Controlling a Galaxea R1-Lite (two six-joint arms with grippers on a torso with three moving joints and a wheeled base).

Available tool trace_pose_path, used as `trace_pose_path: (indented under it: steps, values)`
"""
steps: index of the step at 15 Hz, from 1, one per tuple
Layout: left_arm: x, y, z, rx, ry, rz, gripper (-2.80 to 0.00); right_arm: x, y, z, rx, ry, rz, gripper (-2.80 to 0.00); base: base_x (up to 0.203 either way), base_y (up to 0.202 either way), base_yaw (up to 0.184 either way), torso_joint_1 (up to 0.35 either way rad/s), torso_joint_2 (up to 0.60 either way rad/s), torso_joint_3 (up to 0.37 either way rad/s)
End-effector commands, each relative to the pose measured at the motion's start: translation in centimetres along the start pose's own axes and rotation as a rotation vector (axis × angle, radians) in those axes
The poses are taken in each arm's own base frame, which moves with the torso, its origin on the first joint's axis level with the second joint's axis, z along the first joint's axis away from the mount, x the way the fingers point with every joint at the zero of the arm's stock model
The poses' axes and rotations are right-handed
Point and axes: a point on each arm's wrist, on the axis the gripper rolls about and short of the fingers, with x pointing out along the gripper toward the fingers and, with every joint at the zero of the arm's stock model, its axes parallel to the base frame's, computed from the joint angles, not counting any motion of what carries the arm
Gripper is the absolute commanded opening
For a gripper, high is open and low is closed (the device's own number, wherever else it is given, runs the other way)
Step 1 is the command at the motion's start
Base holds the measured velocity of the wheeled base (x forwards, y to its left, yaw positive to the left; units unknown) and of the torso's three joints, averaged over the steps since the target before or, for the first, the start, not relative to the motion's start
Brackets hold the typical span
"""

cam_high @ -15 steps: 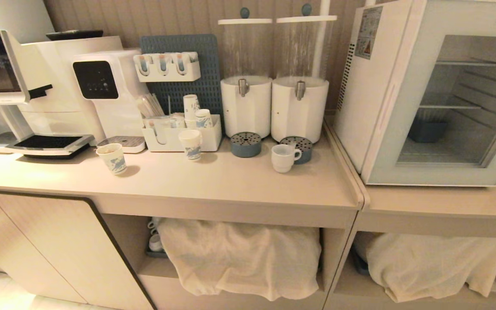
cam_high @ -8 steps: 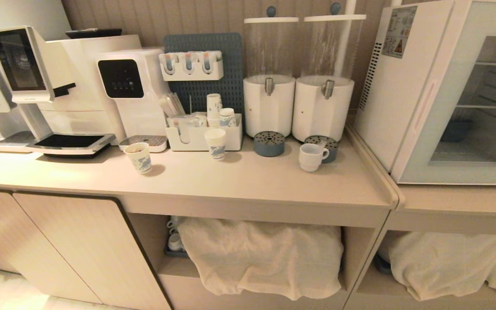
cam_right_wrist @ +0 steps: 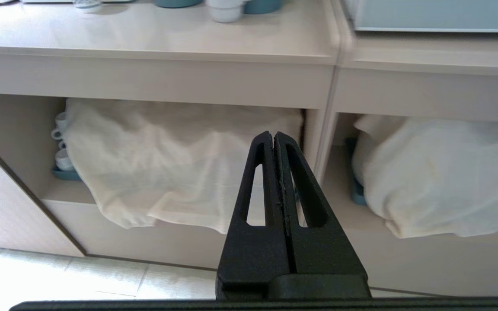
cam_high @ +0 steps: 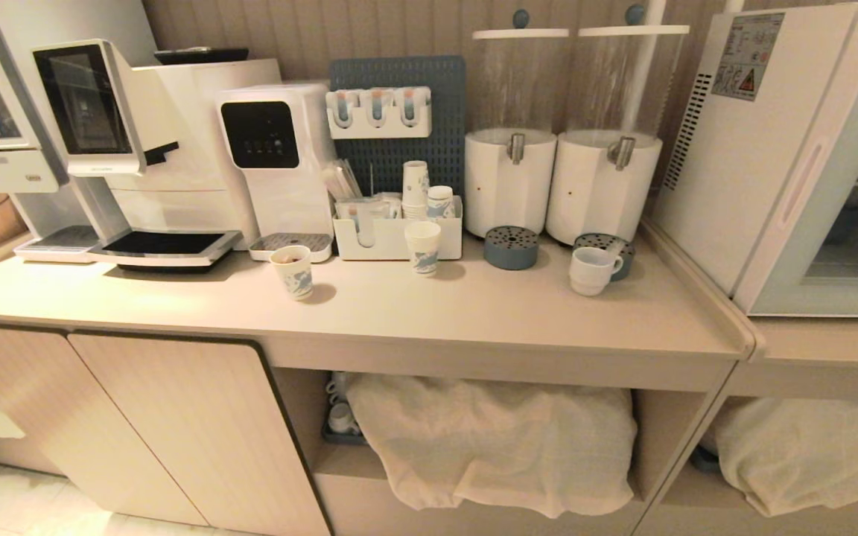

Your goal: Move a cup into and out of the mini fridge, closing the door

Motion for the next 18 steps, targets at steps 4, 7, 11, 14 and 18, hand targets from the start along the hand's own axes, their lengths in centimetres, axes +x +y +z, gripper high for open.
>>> trace_pose_path:
  steps: [4,7,11,14,18]
  values:
    - [0.01,0.00,0.00,0.000,0.001,0.001,-2.80,0.00,0.00,0.00,0.000,0.001,0.000,-2.80,0.000,0.194,0.000,0.002,0.00,0.004]
    - [0.01,0.00,0.00,0.000,0.001,0.001,-2.80,0.00,0.00,0.00,0.000,0.001,0.000,-2.80,0.000,0.195,0.000,0.004,0.00,0.000]
    - [0.01,0.00,0.00,0.000,0.001,0.001,-2.80,0.00,0.00,0.00,-0.002,0.001,0.000,-2.80,0.000,0.183,-0.001,0.001,0.00,0.004]
    - [0.01,0.00,0.00,0.000,0.001,0.001,-2.80,0.00,0.00,0.00,0.000,0.001,0.000,-2.80,0.000,0.031,0.000,0.001,0.00,0.001]
    - [0.01,0.00,0.00,0.000,0.001,0.001,-2.80,0.03,0.00,-0.04,0.002,-0.001,0.000,-2.80,0.000,0.000,0.000,0.000,0.00,0.000]
